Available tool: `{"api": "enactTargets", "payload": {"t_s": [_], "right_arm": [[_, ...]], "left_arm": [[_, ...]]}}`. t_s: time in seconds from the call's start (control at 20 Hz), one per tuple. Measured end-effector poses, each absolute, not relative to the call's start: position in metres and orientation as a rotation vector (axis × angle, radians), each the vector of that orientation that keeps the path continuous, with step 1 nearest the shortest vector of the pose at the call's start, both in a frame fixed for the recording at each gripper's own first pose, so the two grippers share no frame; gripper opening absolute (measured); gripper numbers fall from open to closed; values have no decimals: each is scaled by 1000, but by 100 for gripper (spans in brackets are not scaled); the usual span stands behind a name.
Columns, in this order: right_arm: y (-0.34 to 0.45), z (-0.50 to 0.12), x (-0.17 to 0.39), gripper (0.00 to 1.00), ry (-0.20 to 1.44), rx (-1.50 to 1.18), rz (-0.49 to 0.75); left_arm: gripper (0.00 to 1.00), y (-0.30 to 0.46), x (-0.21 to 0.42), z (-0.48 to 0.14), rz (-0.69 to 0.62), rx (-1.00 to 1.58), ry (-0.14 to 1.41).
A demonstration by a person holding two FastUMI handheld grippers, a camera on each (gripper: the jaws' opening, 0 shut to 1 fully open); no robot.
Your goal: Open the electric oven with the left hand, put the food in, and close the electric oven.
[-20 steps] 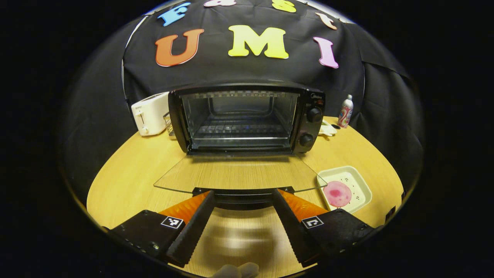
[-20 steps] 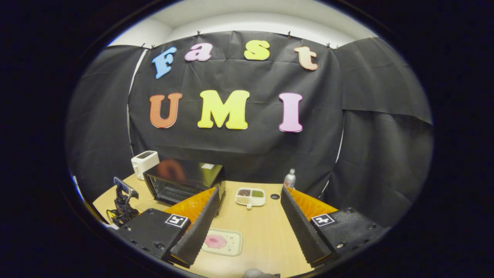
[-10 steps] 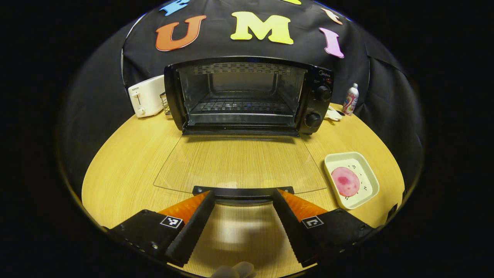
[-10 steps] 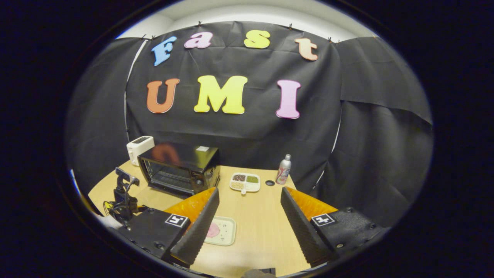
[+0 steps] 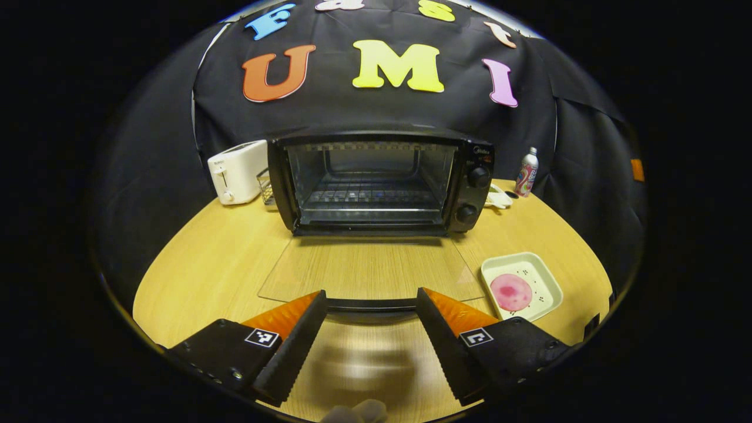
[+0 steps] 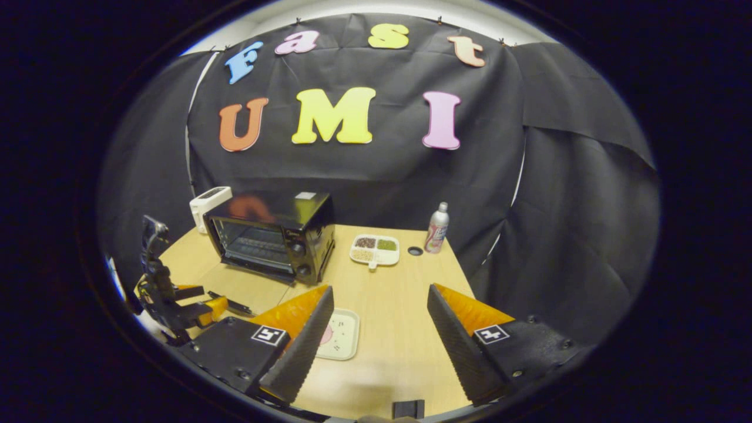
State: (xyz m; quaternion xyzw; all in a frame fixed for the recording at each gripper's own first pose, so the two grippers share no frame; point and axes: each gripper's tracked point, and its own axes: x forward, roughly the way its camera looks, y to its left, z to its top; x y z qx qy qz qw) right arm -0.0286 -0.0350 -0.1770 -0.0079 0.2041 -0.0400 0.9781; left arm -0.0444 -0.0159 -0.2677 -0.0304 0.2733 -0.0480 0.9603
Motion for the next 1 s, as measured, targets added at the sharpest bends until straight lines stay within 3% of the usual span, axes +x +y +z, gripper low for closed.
{"api": "enactTargets", "payload": {"t_s": [0.45, 0.6, 0.85, 1.0], "right_arm": [[-22, -301, 1, 99, 664, 49, 19], [-13, -334, 13, 89, 748, 114, 56], [-6, -380, 36, 60, 877, 231, 87], [-3, -398, 48, 55, 934, 250, 110]], "left_arm": [[95, 8, -67, -167, -35, -67, 383], [95, 5, -75, -140, -28, -76, 333], [95, -3, -90, -101, 26, -57, 297], [95, -10, -101, -98, 64, -55, 308]]}}
